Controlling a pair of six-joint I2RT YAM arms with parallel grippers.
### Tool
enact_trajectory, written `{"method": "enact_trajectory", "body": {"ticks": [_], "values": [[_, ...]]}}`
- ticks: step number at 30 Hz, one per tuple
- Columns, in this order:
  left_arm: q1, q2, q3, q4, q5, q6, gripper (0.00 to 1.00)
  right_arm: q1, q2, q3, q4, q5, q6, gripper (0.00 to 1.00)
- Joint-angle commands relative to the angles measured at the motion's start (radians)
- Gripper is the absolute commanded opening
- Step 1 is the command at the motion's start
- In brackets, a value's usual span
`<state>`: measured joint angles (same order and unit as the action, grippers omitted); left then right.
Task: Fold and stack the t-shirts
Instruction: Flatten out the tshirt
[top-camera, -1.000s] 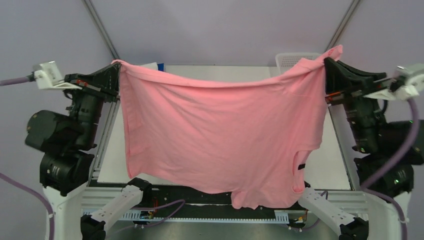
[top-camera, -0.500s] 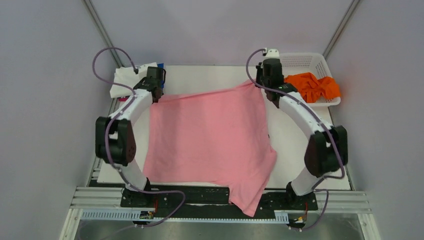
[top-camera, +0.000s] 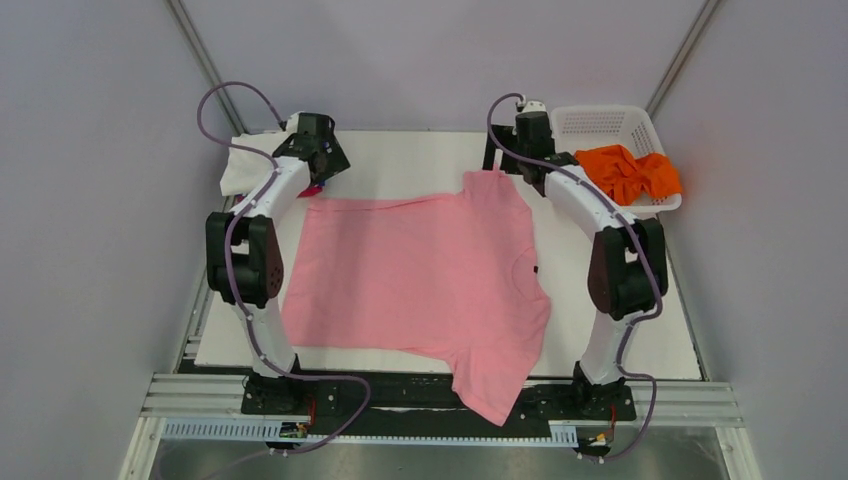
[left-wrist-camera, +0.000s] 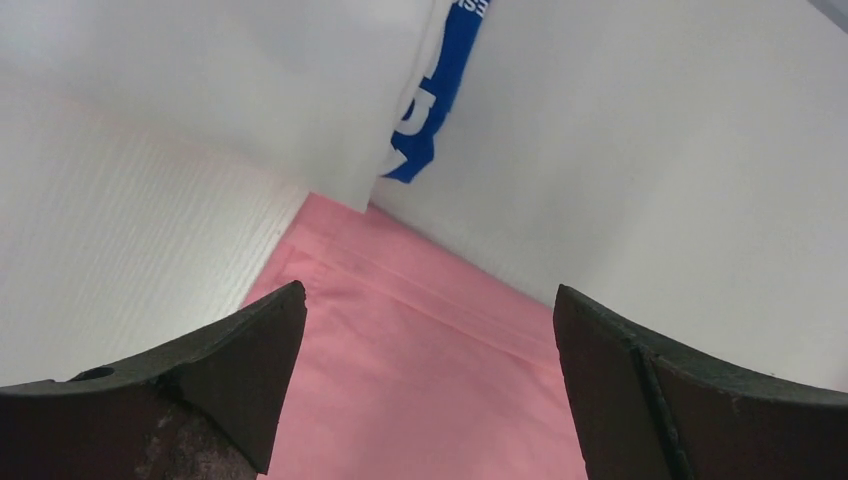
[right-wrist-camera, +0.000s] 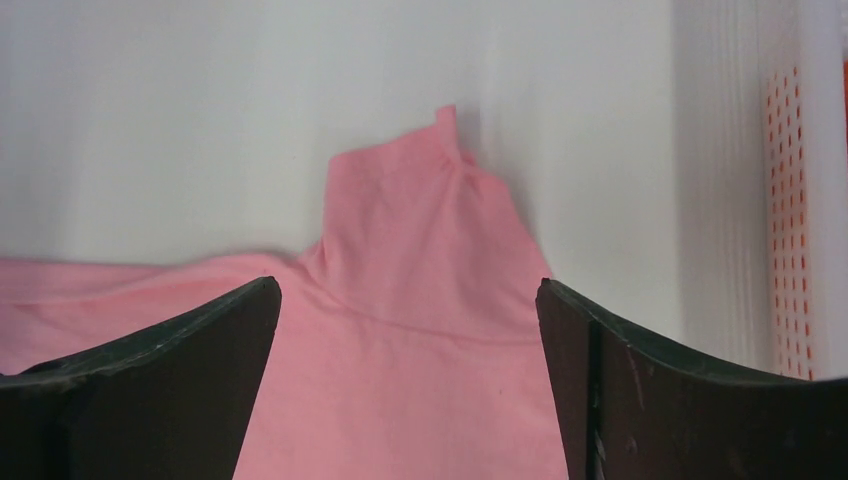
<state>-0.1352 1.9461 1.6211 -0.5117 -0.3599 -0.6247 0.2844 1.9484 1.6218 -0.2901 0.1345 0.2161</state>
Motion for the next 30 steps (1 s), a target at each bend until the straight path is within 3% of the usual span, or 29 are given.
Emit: {"method": "enact_trajectory", "body": {"ticks": [1, 6, 12, 20, 30], "values": [[-0.002, -0.139, -0.096, 0.005, 0.13, -0.029, 1.0, -0.006, -0.209, -0.215, 0.002, -0.109, 0.115, 1.0], [-0.014, -0.261, -0.283, 0.051, 0.284, -0.022, 1.0, -0.013, -0.376, -0.47, -0.026, -0.2, 0.199, 1.0], [-0.021, -0.328, -0.465, 0.141, 0.441, -0.013, 1.0, -0.025, -0.52, -0.648, -0.052, -0.24, 0.227, 1.0], [-0.019, -0.25, -0.55, 0.13, 0.427, -0.022, 1.0, -0.043, -0.49, -0.708, -0.074, -0.28, 0.258, 1.0], [0.081, -0.243, -0.646, 0.064, 0.26, -0.036, 1.0, -0.044, -0.534, -0.706, -0.078, -0.264, 0.267, 1.0]]}}
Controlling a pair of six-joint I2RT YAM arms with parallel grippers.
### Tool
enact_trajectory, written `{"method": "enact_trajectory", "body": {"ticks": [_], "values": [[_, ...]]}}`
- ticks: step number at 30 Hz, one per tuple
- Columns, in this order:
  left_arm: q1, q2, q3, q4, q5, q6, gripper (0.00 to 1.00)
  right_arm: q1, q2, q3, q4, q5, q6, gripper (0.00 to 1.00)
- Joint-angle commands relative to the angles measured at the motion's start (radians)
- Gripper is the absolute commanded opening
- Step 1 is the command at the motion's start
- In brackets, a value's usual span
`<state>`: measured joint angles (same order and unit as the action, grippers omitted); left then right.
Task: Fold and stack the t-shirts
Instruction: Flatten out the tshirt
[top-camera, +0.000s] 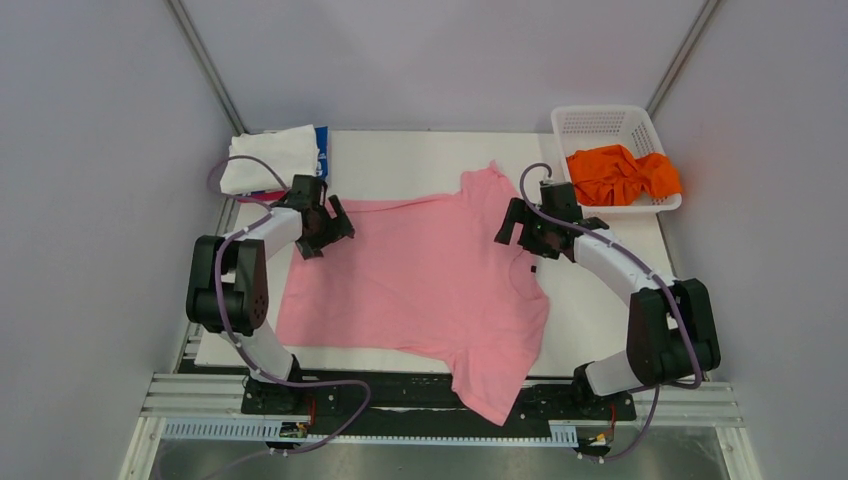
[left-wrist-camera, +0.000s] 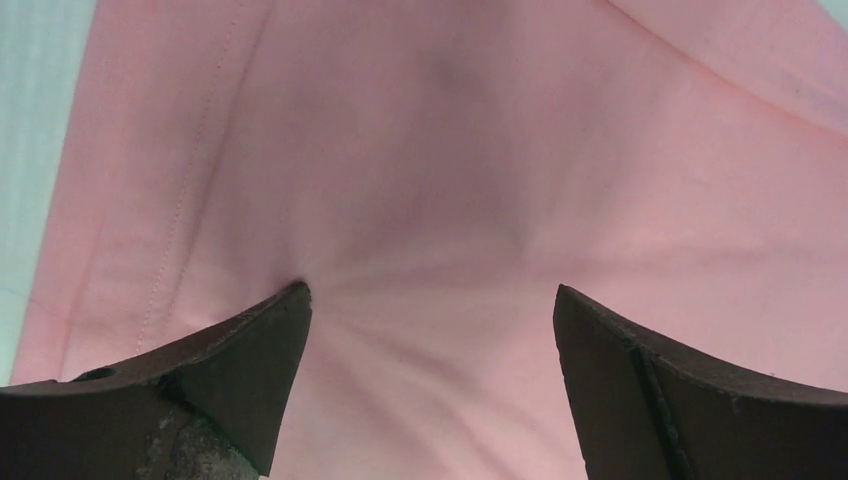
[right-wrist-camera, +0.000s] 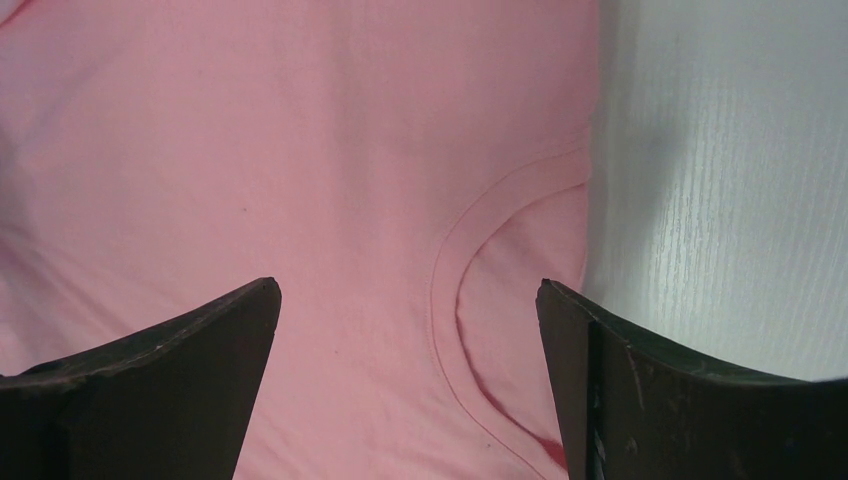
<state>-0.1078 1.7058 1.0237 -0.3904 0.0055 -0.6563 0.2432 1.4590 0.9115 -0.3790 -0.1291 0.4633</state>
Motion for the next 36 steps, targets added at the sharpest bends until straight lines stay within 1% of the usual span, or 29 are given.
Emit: {"method": "enact_trajectory", "body": {"ticks": [1, 4, 7, 10, 12, 17, 26, 30, 33, 36], "values": [[0.071, -0.004, -0.051, -0.063, -0.121, -0.003, 1.0, -0.002, -0.049, 0.002, 0.011, -0.004, 0.019, 1.0], [0.116, 0.0, -0.042, -0.076, -0.163, 0.004, 1.0, -0.002, -0.058, -0.005, 0.011, -0.015, 0.015, 1.0], [0.164, 0.014, -0.019, -0.086, -0.177, 0.014, 1.0, -0.002, -0.055, -0.004, 0.015, -0.034, 0.008, 1.0], [0.17, 0.023, 0.01, -0.101, -0.197, 0.032, 1.0, -0.002, -0.032, -0.001, 0.054, -0.109, 0.006, 1.0], [0.171, 0.03, 0.029, -0.106, -0.198, 0.037, 1.0, 0.0, 0.004, -0.004, 0.106, -0.203, 0.015, 1.0], [0.171, 0.046, 0.049, -0.102, -0.159, 0.044, 1.0, 0.011, 0.135, 0.047, 0.152, -0.274, 0.042, 1.0], [0.171, 0.061, 0.049, -0.093, -0.133, 0.041, 1.0, 0.067, 0.265, 0.091, 0.18, -0.3, 0.038, 1.0], [0.171, 0.064, 0.047, -0.092, -0.133, 0.042, 1.0, 0.119, 0.23, 0.11, 0.176, -0.218, 0.038, 1.0], [0.171, 0.063, 0.047, -0.091, -0.131, 0.043, 1.0, 0.155, 0.201, 0.138, 0.16, -0.192, 0.023, 1.0], [0.171, 0.064, 0.047, -0.089, -0.127, 0.042, 1.0, 0.204, 0.213, 0.175, 0.137, -0.181, 0.019, 1.0]]}}
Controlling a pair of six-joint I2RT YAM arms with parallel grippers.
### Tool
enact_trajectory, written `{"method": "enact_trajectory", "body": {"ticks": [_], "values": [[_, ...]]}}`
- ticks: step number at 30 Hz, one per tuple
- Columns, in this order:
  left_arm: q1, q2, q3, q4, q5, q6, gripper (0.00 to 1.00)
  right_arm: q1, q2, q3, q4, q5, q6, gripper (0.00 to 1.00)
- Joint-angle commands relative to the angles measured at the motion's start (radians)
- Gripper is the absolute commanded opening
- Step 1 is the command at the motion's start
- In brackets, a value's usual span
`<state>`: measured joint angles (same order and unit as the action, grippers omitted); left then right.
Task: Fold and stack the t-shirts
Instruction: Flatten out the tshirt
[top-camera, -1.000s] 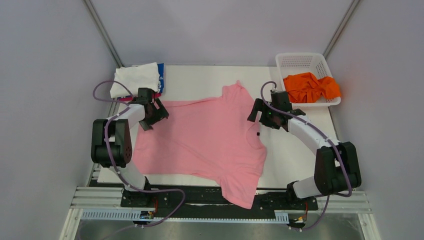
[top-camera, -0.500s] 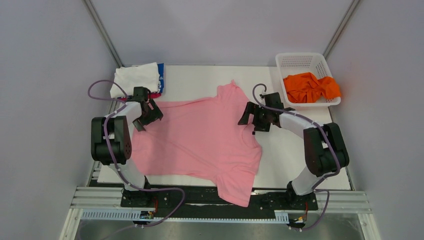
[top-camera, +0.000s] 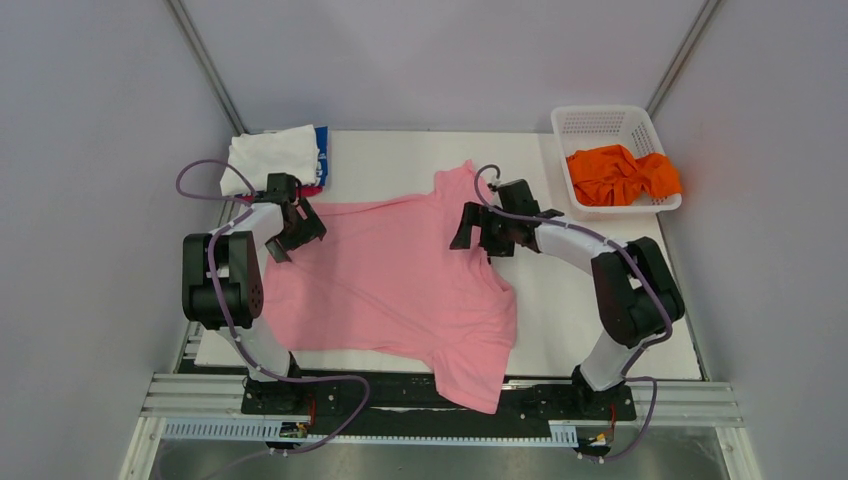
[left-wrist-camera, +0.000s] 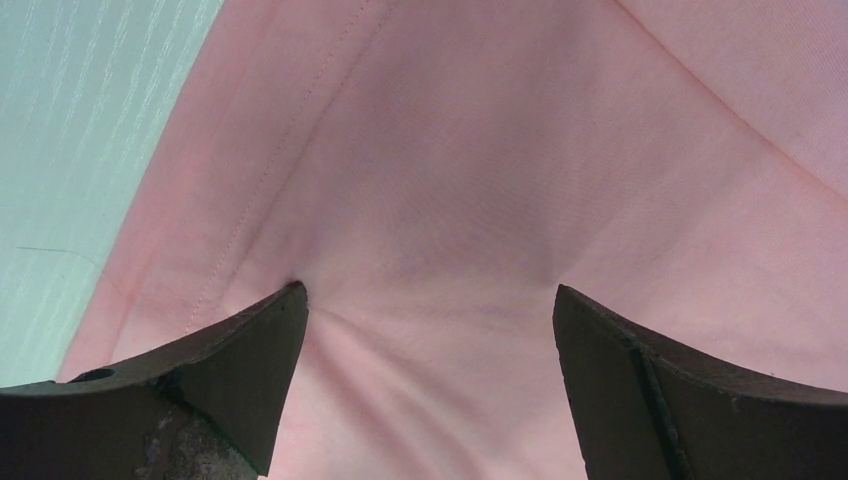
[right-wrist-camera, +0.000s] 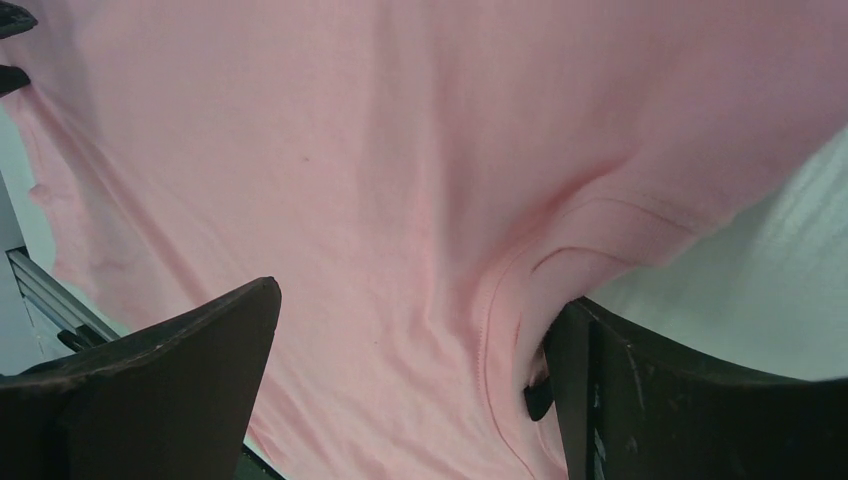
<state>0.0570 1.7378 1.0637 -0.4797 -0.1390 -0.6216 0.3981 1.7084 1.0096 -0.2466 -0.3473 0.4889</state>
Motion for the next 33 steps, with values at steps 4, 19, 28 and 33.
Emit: {"method": "enact_trajectory", "body": {"ticks": [4, 19, 28, 33], "values": [[0.007, 0.037, 0.004, 0.004, 0.024, 0.006, 1.0, 0.156, 0.039, 0.161, -0.045, 0.127, -0.02, 1.0], [0.006, 0.044, 0.002, 0.004, 0.034, 0.018, 1.0, 0.268, 0.157, 0.345, -0.232, 0.436, -0.055, 1.0], [0.006, 0.044, 0.0, 0.007, 0.026, 0.026, 1.0, 0.116, -0.021, 0.191, -0.23, 0.348, 0.012, 1.0], [0.007, 0.046, 0.001, 0.011, 0.024, 0.029, 1.0, -0.004, -0.014, 0.145, -0.194, 0.23, 0.069, 0.84]]}}
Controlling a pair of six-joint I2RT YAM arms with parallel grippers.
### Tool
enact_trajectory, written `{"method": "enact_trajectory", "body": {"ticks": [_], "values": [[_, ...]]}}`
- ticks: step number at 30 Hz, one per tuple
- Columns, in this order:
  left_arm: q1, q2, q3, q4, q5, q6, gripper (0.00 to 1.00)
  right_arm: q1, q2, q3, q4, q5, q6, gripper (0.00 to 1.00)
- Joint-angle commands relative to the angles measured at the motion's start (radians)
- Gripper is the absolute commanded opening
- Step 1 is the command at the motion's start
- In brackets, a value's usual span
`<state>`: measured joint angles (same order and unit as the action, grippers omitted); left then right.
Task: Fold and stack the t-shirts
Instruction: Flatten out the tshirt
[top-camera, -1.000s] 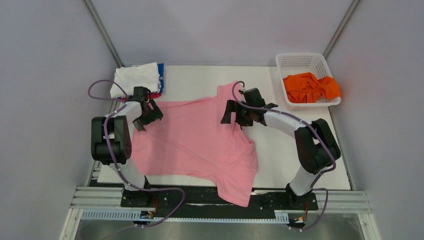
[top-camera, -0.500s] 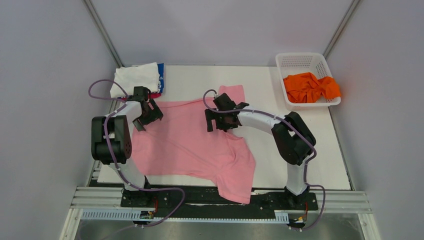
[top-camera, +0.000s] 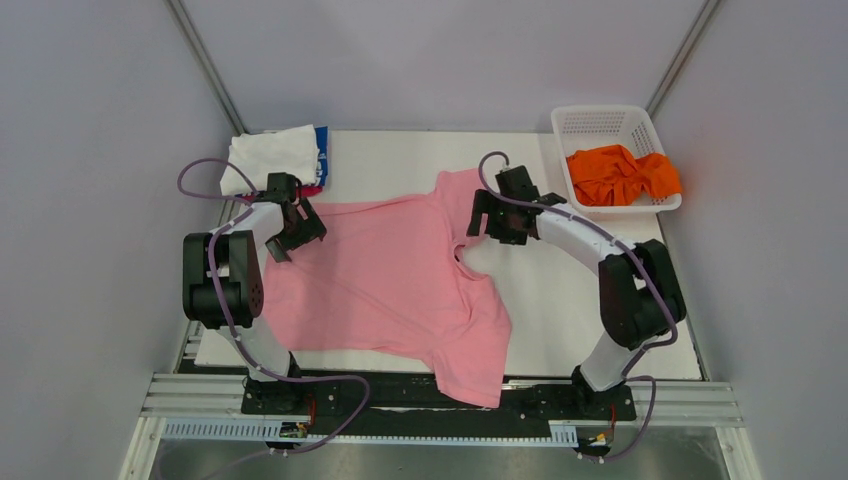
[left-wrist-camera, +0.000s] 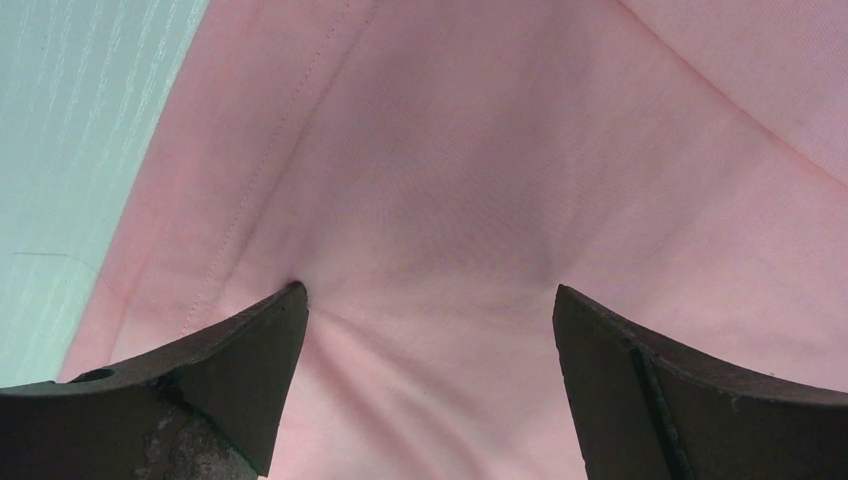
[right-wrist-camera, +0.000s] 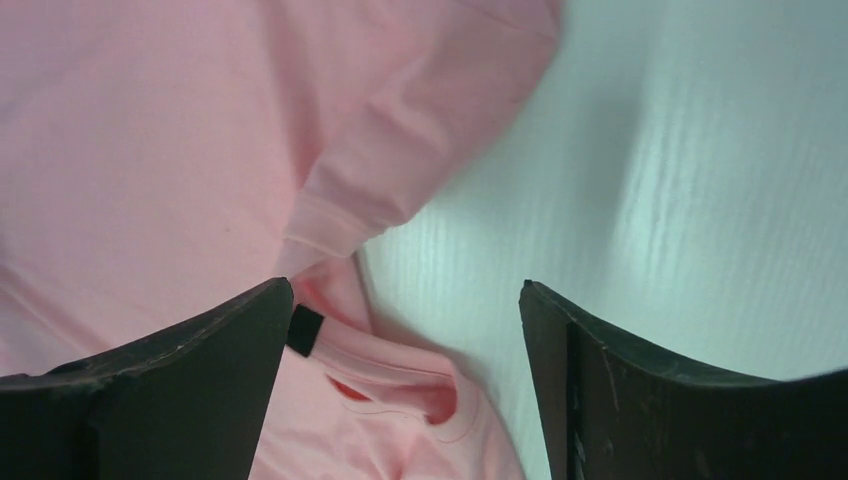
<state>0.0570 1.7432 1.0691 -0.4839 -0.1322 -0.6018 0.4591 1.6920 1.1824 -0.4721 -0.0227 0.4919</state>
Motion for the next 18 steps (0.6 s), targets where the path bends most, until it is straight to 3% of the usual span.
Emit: {"method": "enact_trajectory", "body": {"ticks": [1, 3, 12, 16, 18], "values": [[0.006, 0.043, -0.005, 0.016, 0.018, 0.009, 1.0, -0.073, 0.012, -0.025, 0.042, -0.089, 0.068, 0.79], [0.006, 0.046, -0.005, 0.017, 0.019, 0.011, 1.0, -0.087, 0.042, -0.012, 0.056, -0.076, 0.076, 0.67], [0.006, 0.051, -0.006, 0.022, 0.029, 0.016, 1.0, -0.115, 0.219, 0.078, 0.096, -0.107, 0.082, 0.52], [0.006, 0.051, -0.006, 0.027, 0.032, 0.02, 1.0, -0.107, 0.269, 0.108, 0.107, -0.102, 0.082, 0.42], [0.006, 0.054, -0.006, 0.029, 0.035, 0.02, 1.0, -0.1, 0.292, 0.125, 0.108, -0.1, 0.08, 0.31]]}}
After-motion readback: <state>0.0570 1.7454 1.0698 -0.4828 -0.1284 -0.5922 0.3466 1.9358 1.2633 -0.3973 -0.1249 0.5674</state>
